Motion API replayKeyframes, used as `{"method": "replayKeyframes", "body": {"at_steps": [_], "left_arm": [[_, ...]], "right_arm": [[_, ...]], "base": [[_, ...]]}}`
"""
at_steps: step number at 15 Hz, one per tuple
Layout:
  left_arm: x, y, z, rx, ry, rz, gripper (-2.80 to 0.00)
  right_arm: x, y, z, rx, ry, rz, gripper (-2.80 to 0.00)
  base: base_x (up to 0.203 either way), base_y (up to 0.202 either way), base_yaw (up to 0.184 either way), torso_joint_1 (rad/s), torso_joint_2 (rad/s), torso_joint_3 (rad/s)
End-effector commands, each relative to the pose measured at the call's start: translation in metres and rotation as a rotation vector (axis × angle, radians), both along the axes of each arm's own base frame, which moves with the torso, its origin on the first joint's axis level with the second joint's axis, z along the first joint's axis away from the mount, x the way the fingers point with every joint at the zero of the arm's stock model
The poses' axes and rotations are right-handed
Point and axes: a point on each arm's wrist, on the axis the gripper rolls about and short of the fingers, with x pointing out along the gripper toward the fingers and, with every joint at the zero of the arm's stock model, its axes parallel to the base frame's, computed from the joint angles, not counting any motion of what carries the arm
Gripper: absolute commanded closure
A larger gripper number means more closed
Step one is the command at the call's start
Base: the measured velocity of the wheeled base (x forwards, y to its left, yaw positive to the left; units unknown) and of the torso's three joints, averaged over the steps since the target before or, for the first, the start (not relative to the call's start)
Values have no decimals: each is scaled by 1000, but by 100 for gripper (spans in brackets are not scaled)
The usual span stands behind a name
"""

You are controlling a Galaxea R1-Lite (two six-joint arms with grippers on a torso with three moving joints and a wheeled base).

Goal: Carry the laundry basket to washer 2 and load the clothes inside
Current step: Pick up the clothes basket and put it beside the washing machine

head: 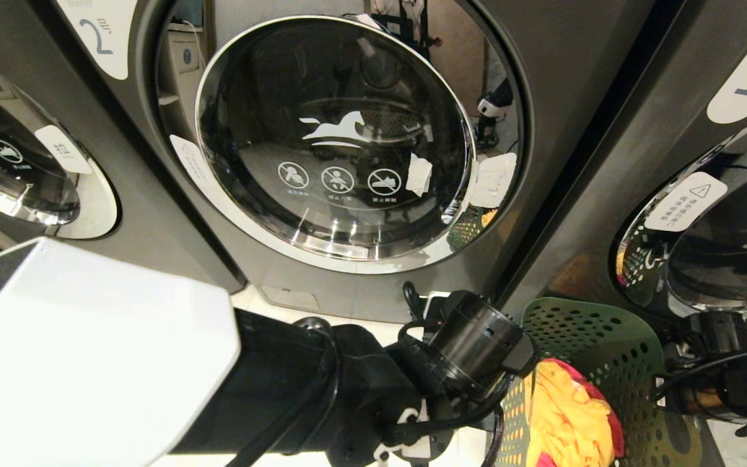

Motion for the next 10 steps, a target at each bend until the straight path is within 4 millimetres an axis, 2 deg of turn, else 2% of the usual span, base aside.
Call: {"method": "replayKeyframes", "body": {"at_steps": [1,4,6,10], "left_arm": [[-1,3,5,-11,-5,5,-280],[0,4,3,-3,-1,8,-280],[1,6,6,-9,-5,12,-280],[-1,16,11,-4,-3,20,-280]], "right_arm": [[-2,-7,-16,-6,40,-2,0],[3,-11,-26,-35,25,20,0],[4,-11,-25,-45,-3,26,0],[-15,-4,-13,-27,-1,70,0]], "base": [[0,0,0,0,0,0],[0,0,0,0,0,0],[0,0,0,0,0,0],[0,0,0,0,0,0]]}}
